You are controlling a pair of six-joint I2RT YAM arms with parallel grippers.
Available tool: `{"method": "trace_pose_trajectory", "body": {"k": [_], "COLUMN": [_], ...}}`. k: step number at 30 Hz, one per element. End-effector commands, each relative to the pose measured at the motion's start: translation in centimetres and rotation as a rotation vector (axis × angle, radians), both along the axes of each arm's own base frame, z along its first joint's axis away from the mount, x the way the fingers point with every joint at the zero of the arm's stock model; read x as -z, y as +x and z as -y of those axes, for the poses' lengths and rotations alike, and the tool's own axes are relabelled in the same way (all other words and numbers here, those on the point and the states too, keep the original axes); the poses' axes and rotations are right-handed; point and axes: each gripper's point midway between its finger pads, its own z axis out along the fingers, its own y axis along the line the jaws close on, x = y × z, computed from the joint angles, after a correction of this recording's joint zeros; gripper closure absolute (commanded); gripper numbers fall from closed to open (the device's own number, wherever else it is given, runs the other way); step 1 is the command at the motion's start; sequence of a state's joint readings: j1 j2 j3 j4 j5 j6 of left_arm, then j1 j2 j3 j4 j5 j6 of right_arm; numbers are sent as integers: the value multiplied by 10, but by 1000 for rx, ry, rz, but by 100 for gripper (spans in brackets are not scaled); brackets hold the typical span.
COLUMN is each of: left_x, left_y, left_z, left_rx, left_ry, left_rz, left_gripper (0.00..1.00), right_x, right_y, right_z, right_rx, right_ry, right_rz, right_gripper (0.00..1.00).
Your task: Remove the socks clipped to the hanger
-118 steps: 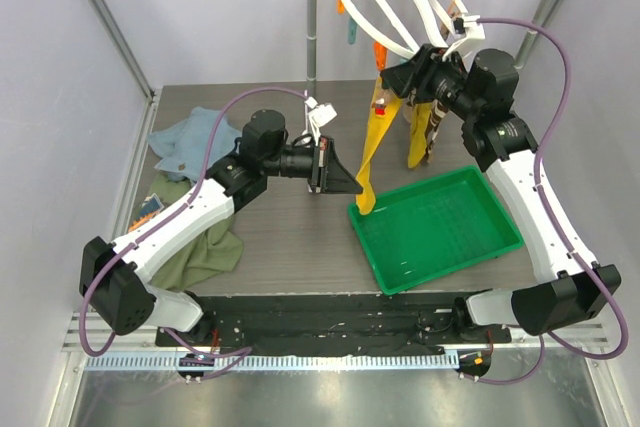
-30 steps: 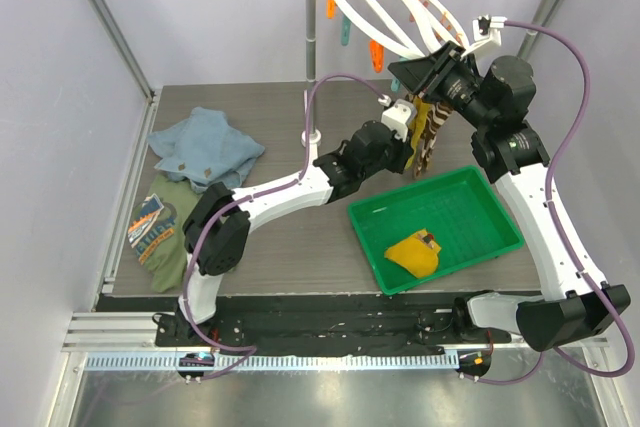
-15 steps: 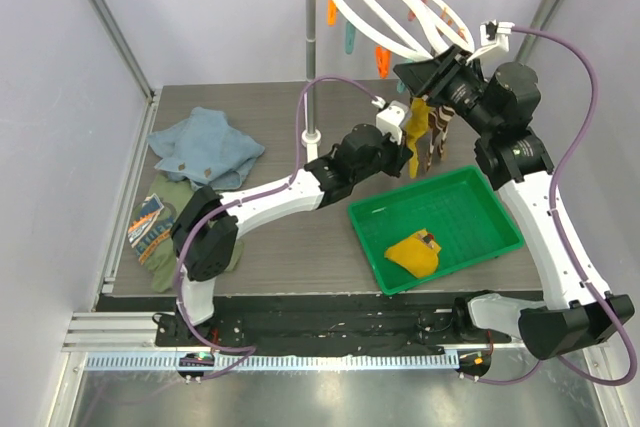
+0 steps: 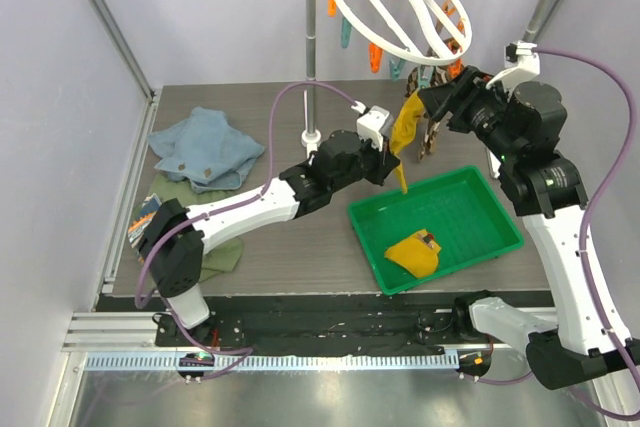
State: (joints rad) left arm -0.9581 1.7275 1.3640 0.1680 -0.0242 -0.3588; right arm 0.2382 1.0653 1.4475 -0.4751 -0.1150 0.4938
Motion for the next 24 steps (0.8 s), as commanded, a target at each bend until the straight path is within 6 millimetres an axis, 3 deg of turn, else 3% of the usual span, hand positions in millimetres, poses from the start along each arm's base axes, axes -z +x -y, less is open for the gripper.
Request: {"method": "trace_pose_trajectory", "body": {"k": [1, 5, 9, 12, 20, 24], "left_x": [-39, -46, -57, -55, -51, -54], "left_y": [-14, -22, -25, -31, -46, -48], "left_z": [-13, -26, -35, -40, -38, -39], "left_rx": [24, 25, 16, 32, 69, 70], "left_ry": [-48, -30, 18, 47, 64, 59], "left_rz": [44, 54, 73, 58, 57, 61], "left_gripper": [100, 100, 100, 100, 100, 100], "right_x": [-21, -25, -30, -32, -25, -31], "right_y": [-2, 9, 15, 17, 22, 30], "right_z": [32, 52, 57, 59, 15, 14], "right_rx": [151, 250, 274, 298, 267, 331], "right_ry": [-95, -177, -225, -240, -254, -266], "right_rz": [48, 24, 4, -6, -4, 6], "right_gripper": [35, 36, 37, 38, 36, 35]}}
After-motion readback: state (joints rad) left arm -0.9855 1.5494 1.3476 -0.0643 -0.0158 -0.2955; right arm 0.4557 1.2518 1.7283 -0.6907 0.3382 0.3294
